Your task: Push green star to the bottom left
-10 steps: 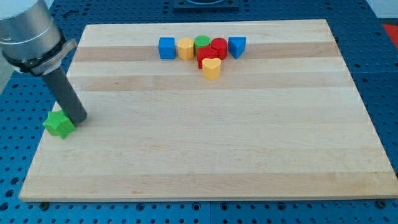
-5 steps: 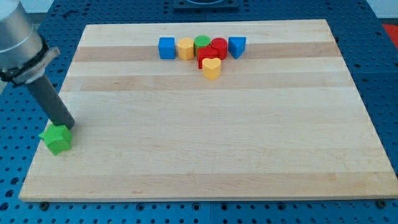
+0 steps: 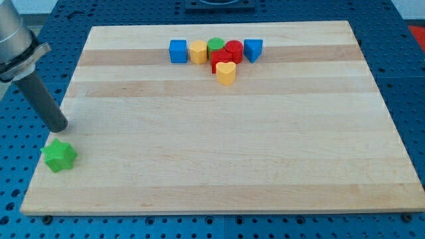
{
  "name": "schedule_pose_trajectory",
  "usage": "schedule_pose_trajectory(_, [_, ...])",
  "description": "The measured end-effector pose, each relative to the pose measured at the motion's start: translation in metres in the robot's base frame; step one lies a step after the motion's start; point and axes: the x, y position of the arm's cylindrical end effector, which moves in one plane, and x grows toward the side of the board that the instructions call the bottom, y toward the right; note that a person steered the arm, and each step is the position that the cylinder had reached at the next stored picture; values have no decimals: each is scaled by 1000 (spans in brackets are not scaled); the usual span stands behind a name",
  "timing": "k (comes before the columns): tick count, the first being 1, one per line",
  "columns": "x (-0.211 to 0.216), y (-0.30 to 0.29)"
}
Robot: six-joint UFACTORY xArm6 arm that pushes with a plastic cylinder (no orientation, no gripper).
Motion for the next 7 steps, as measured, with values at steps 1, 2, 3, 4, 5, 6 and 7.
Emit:
schedule_pose_trajectory(1, [15,-1])
schedule_pose_trajectory(2, [28,2])
schedule_pose_trajectory(3, [42,21])
schedule_pose_trajectory(4, [45,35])
schedule_pose_trajectory(5, [46,40])
schedule_pose_trajectory(6, [57,42])
schedule_pose_trajectory(7, [63,42])
